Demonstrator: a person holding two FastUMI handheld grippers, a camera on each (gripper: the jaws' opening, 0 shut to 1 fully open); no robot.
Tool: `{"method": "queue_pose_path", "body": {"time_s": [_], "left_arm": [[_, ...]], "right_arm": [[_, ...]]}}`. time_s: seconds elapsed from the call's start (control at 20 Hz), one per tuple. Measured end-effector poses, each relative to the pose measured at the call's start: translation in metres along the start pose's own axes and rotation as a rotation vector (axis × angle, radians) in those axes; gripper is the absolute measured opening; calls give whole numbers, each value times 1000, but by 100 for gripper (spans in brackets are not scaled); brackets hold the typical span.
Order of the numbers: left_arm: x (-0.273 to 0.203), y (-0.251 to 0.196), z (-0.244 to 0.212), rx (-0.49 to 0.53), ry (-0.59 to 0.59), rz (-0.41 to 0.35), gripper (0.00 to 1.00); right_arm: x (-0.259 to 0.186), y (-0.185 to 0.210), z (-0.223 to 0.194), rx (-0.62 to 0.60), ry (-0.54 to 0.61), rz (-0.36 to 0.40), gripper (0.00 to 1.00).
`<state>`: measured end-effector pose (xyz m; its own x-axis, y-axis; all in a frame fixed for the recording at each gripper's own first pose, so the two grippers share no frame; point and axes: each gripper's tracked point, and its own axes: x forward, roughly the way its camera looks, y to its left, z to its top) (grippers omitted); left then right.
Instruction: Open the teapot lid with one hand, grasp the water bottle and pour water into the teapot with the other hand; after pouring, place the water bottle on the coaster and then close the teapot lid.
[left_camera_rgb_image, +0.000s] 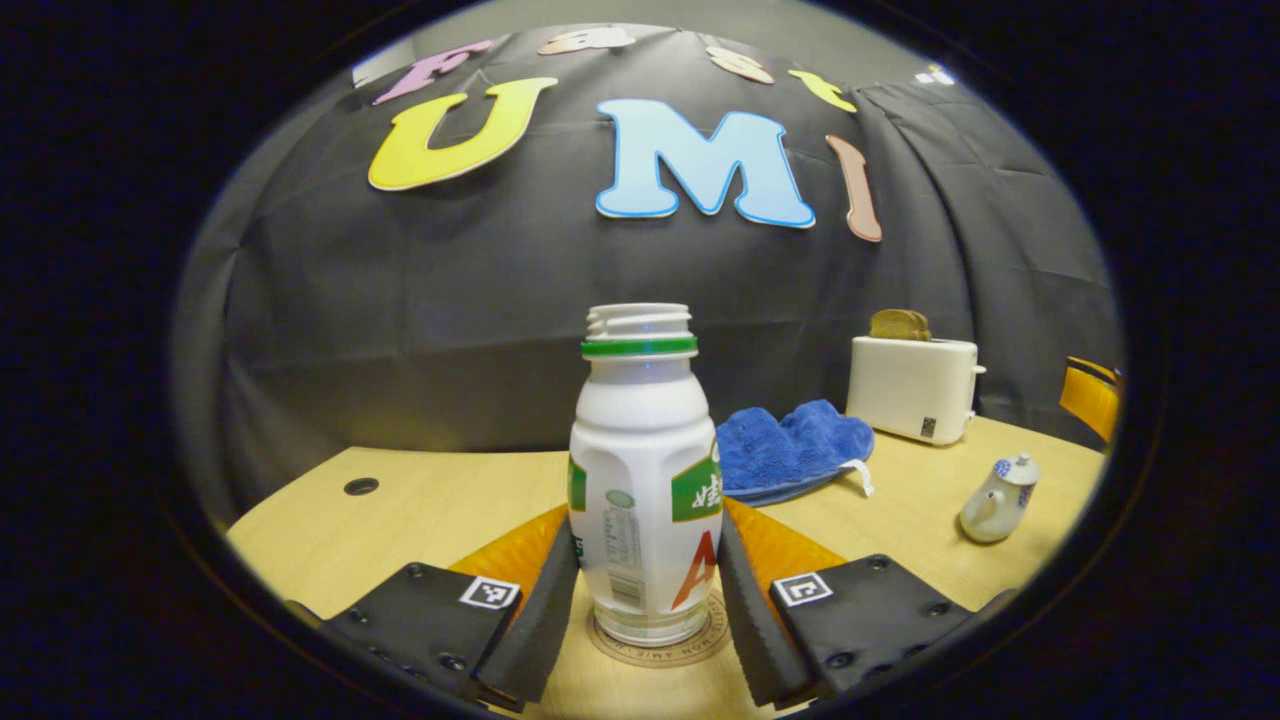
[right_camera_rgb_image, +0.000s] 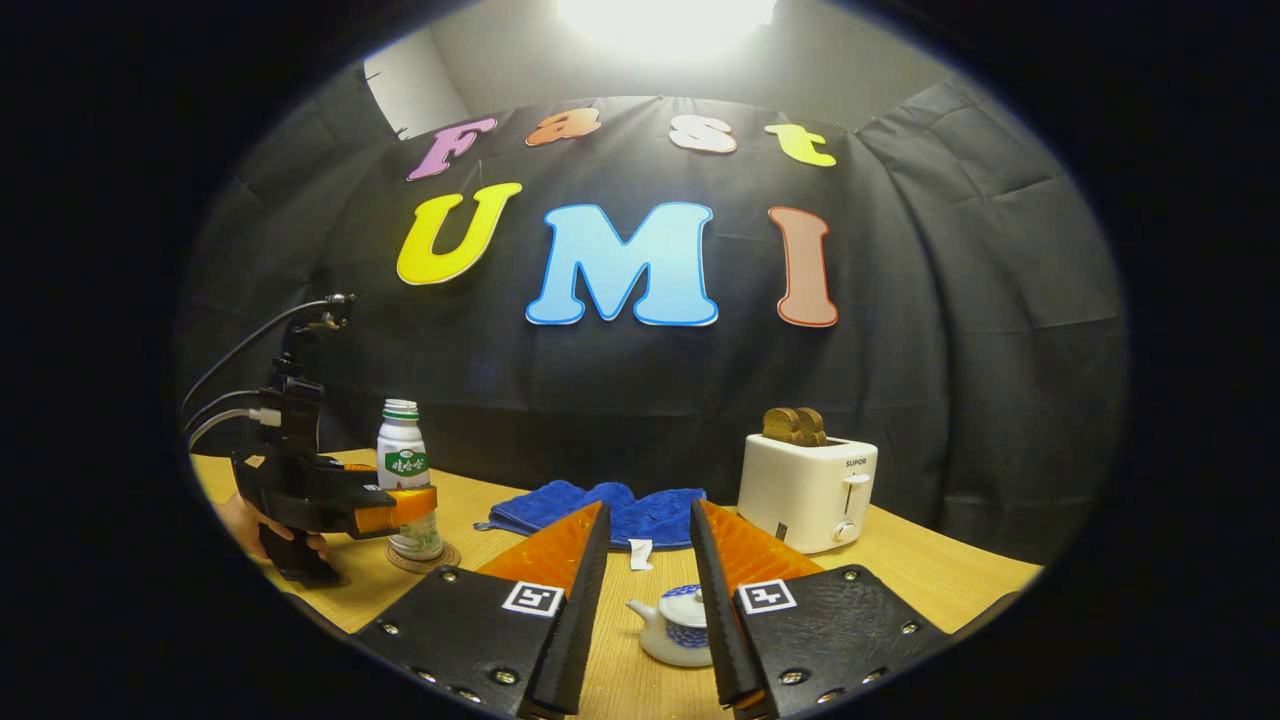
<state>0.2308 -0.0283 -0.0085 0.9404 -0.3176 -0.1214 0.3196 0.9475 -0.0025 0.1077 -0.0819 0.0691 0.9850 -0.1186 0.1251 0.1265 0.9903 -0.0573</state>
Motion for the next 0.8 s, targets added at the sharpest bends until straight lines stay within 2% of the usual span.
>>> {"method": "queue_pose_path", "body": {"time_s": [0.1, 0.15, 0.5, 0.7, 0.75, 0.8], "left_arm": [[-6, -1, 5, -36, -14, -18, 83], [-6, 2, 11, -52, -34, -5, 100], [-26, 5, 22, -19, -50, 34, 100], [-50, 9, 20, -49, -51, 84, 98], [-58, 7, 21, -56, -56, 82, 93], [-68, 5, 22, -60, -72, 85, 95]], "right_arm": [[-1, 2, 0, 4, 2, 6, 49], [-1, 2, 0, 5, 3, 8, 49], [-1, 7, -3, 12, 11, 24, 49], [-1, 13, -7, 13, 14, 30, 49], [-2, 15, -8, 11, 16, 31, 49], [-3, 17, -8, 8, 15, 30, 49]]}}
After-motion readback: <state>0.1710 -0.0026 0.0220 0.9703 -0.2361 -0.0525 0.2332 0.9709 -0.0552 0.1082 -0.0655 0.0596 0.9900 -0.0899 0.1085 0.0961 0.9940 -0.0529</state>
